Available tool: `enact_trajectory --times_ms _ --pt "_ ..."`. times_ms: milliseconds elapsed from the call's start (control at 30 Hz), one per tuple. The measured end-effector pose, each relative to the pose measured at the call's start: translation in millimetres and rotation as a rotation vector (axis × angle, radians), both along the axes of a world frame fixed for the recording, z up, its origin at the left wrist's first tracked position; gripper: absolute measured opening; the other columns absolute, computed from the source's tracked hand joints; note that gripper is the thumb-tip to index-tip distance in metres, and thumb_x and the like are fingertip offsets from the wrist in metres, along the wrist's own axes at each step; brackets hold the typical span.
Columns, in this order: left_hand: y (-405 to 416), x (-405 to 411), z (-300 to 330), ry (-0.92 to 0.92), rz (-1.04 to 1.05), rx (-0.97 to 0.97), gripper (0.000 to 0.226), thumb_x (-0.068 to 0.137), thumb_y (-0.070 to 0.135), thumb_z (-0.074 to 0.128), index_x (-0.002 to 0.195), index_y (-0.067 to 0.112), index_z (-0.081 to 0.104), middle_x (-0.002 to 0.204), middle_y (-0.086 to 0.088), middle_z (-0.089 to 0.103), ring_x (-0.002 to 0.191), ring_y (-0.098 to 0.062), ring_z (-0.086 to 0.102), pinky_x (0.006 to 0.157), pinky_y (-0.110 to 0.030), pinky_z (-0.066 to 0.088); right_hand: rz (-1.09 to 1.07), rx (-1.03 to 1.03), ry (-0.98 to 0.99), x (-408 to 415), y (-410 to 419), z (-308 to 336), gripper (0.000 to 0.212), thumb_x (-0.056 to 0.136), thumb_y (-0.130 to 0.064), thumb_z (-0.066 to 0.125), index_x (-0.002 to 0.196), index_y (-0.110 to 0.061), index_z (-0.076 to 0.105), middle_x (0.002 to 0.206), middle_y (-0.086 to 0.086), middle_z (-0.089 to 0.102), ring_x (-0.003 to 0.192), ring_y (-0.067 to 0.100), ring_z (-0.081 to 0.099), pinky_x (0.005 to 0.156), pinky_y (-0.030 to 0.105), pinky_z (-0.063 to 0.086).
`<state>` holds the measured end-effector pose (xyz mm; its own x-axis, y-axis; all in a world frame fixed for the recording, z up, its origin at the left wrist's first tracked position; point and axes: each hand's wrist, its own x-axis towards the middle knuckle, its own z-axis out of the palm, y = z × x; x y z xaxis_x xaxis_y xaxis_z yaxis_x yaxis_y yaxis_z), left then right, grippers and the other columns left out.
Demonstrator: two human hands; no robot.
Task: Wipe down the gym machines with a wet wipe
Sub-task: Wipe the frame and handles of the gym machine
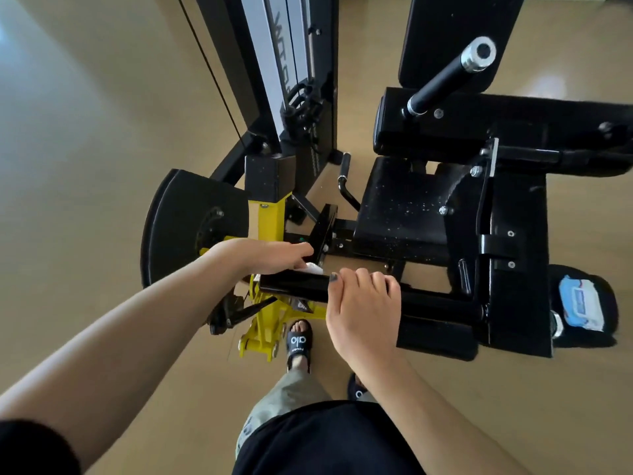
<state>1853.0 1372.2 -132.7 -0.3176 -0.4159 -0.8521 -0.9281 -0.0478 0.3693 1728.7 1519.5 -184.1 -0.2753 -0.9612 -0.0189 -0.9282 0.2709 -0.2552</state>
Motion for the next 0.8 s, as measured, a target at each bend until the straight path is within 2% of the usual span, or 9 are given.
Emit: enact_trajectory --times_ms 100,167,233,333,433,500,567,733,800 --pt "-20 3 -39 -0.021 -0.124 0.077 0.031 0.106 0.045 0.035 0.11 0.023 0.055 0.105 -0.005 0.061 0.101 -0.025 0.056 0.103 -0.046 0.039 -0.039 0.081 -0.049 -5 -16 6 0.069 0.106 -0.044 0.006 0.093 -0.023 0.071 0.091 -0.005 0.073 0.095 0.022 0.065 0.107 0.043 0.038" --pt "-24 6 -60 -0.002 -0.079 0.162 0.037 0.104 0.048 0.039 0.122 0.021 0.056 0.112 -0.006 0.063 0.108 -0.026 0.057 0.104 -0.046 0.039 -0.034 0.141 -0.076 -14 -26 8 0.075 0.102 -0.046 -0.002 0.093 -0.023 0.069 0.09 -0.006 0.074 0.094 0.021 0.067 0.106 0.044 0.04" --pt "-36 7 -75 0.002 -0.063 0.261 0.05 0.103 0.054 0.034 0.124 0.017 0.059 0.11 -0.003 0.066 0.105 -0.019 0.058 0.105 -0.042 0.037 -0.03 0.191 -0.09 -17 -42 10 0.069 0.104 -0.043 0.002 0.096 -0.021 0.067 0.091 -0.003 0.074 0.094 0.022 0.068 0.104 0.045 0.043" --pt "-42 7 -97 0.051 -0.153 0.304 0.041 0.107 0.046 0.035 0.125 0.015 0.056 0.123 -0.002 0.063 0.112 -0.015 0.055 0.107 -0.033 0.032 -0.022 0.272 -0.143 -21 -68 10 0.047 0.111 -0.029 0.019 0.11 -0.016 0.064 0.098 0.005 0.073 0.1 0.03 0.068 0.101 0.046 0.046" --pt "-47 18 -126 0.139 -0.326 0.23 0.05 0.107 0.037 0.043 0.155 0.021 0.037 0.164 -0.005 0.03 0.15 -0.021 0.026 0.121 -0.033 0.018 -0.084 0.4 -0.299 -26 -93 6 0.05 0.112 -0.033 0.018 0.119 -0.012 0.063 0.113 0.011 0.071 0.111 0.033 0.064 0.098 0.045 0.047" --pt "-50 23 -141 0.247 -0.391 0.115 0.053 0.111 0.021 0.033 0.162 0.021 0.019 0.17 0.0 0.009 0.156 -0.015 0.004 0.126 -0.032 0.002 -0.171 0.507 -0.515 -27 -107 7 0.055 0.111 -0.041 0.019 0.126 -0.012 0.064 0.132 0.01 0.065 0.126 0.03 0.056 0.105 0.04 0.041" --pt "-50 25 -152 0.306 -0.289 0.054 0.05 0.113 0.025 0.017 0.162 0.021 0.015 0.17 0.004 0.004 0.155 -0.01 -0.002 0.117 -0.017 -0.01 -0.159 0.609 -0.641 -24 -120 3 0.056 0.111 -0.045 0.02 0.144 -0.015 0.054 0.152 0.003 0.051 0.142 0.022 0.042 0.113 0.034 0.03" --pt "-63 18 -185 0.347 -0.374 -0.086 0.05 0.112 0.026 0.021 0.161 0.019 0.019 0.169 0.003 0.012 0.155 -0.01 0.006 0.119 -0.018 0.0 -0.023 0.768 -0.728 -16 -138 -39 0.057 0.108 -0.054 0.018 0.161 -0.033 0.024 0.167 -0.01 0.024 0.154 0.011 0.02 0.126 0.033 0.014" --pt "-67 16 -189 0.421 -0.324 -0.13 0.047 0.112 0.025 0.029 0.158 0.018 0.032 0.162 0.003 0.032 0.15 -0.014 0.024 0.117 -0.02 0.015 0.051 0.802 -0.704 -14 -144 -58 0.059 0.106 -0.058 0.017 0.162 -0.037 0.015 0.17 -0.012 0.014 0.156 0.01 0.012 0.128 0.038 0.01"
